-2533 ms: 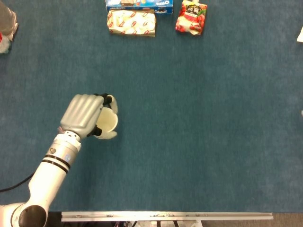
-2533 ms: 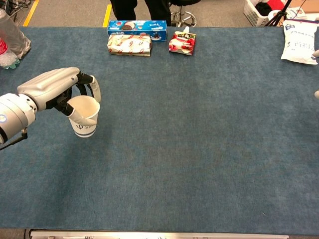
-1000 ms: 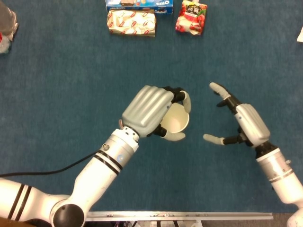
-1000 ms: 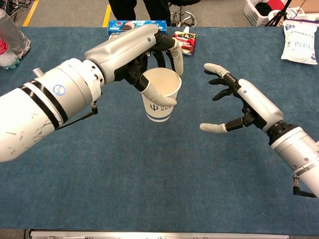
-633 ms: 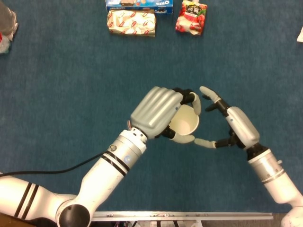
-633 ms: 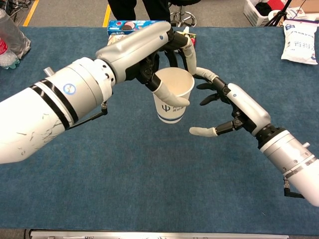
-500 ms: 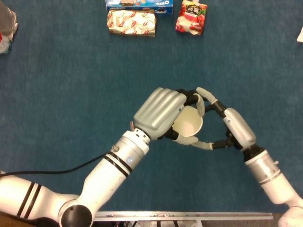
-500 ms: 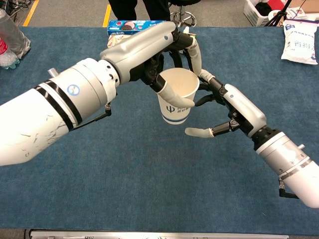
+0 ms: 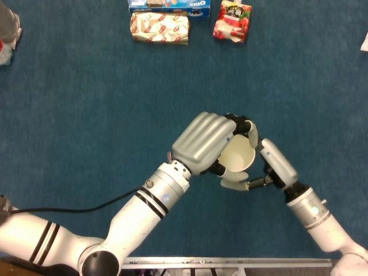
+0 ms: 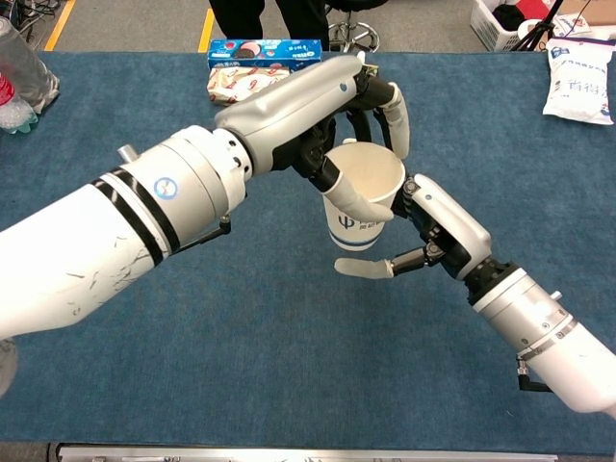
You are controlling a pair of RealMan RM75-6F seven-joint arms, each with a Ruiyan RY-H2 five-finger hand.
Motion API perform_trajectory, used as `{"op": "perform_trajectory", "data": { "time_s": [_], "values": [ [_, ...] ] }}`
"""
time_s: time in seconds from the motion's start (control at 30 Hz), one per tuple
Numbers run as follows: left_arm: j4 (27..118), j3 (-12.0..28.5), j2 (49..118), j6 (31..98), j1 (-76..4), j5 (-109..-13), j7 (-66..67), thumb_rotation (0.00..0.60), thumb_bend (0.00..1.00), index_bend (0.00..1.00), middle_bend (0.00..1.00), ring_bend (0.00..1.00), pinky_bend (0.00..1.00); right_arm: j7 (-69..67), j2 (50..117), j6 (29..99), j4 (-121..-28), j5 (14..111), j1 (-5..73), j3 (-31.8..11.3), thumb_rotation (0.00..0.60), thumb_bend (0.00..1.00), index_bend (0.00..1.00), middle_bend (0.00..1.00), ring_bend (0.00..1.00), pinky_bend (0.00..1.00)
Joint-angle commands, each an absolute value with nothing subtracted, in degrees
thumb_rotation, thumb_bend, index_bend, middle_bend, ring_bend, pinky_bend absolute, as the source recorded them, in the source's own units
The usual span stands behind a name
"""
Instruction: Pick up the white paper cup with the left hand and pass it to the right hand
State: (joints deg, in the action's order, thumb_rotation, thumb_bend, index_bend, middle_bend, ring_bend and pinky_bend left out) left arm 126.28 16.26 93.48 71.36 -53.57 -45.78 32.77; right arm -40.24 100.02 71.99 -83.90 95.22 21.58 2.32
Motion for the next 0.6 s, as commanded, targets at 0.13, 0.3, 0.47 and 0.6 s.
{"op": "perform_trajectory", "data": {
  "time_s": [0.13, 0.3, 0.47, 0.6],
  "values": [
    [125.6, 16.0, 94.1, 71.6, -53.9, -45.9, 32.6, 0.6, 0.0, 0.47, 0.41, 0.42, 0.69, -41.0, 98.6, 71.3, -85.3, 96.0, 22.3, 3.6, 0.6, 0.0, 0.0, 0.08, 0.14, 0.3],
    [125.3, 15.8, 94.7, 71.4, -54.3, -45.9, 32.5, 0.6, 0.0, 0.47, 0.41, 0.42, 0.69, -41.4, 99.1, 71.0, -85.1, 95.5, 22.6, 3.5, 0.6, 0.0, 0.0, 0.08, 0.14, 0.3],
    [125.2, 15.8, 95.5, 71.2, -54.7, -45.9, 32.3, 0.6, 0.0, 0.47, 0.41, 0.42, 0.69, -41.9, 100.4, 71.5, -84.7, 94.7, 22.6, 2.8, 0.6, 0.0, 0.0, 0.09, 0.14, 0.3],
    [125.2, 15.8, 95.9, 71.1, -54.9, -46.0, 32.0, 0.6, 0.0, 0.47, 0.41, 0.42, 0.69, -42.9, 101.3, 71.9, -84.4, 94.4, 22.5, 2.7, 0.6, 0.0, 0.0, 0.13, 0.14, 0.3]
  ]
}}
